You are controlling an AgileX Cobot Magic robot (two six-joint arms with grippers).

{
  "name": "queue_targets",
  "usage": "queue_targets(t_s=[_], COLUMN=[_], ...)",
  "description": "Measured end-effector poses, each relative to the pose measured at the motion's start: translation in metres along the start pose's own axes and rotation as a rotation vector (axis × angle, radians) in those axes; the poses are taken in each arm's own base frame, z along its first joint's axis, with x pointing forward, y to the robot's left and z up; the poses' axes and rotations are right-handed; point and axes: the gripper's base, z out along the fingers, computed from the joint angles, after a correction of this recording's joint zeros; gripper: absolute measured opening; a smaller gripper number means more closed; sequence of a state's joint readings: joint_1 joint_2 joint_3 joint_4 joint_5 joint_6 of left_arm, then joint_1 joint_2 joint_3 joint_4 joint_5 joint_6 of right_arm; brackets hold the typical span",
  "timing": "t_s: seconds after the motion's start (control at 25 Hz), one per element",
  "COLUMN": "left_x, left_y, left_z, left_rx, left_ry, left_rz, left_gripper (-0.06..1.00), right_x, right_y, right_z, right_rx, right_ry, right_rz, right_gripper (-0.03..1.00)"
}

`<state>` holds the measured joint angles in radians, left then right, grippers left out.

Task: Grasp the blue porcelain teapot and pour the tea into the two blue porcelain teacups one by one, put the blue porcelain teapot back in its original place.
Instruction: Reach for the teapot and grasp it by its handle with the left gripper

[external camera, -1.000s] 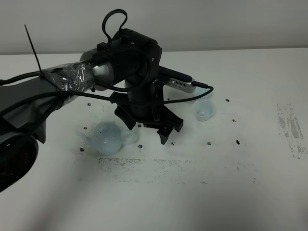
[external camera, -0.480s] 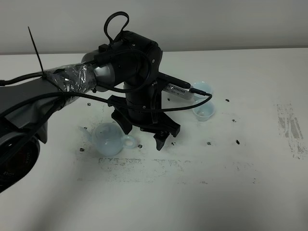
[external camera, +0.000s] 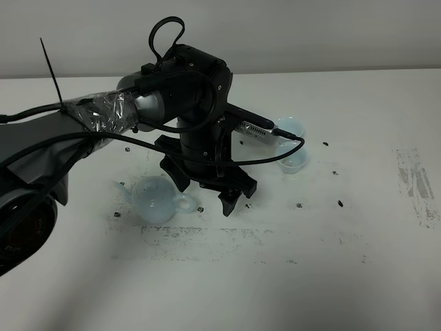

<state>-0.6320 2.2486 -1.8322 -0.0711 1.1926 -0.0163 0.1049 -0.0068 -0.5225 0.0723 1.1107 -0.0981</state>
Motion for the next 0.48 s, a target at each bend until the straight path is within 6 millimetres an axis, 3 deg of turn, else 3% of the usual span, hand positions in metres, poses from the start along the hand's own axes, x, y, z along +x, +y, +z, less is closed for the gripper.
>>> queue_targets(t_s=[0.28, 0.48], left_x=[-0.004, -0.017], left_y=[-0.001, -0.005], left_z=[-0.006, -0.046], left_rx=[0.001, 0.018], left_ry=[-0.024, -0.169], left_rz=[0.004, 0.007], left_gripper=[0.76, 0.76], right_x=[0.0, 0.0], right_y=[0.0, 0.0], right_z=[0.0, 0.0], right_rx=[0.0, 0.0], right_ry=[0.0, 0.0], right_rz=[0.0, 0.0], right_gripper=[0.59, 0.59])
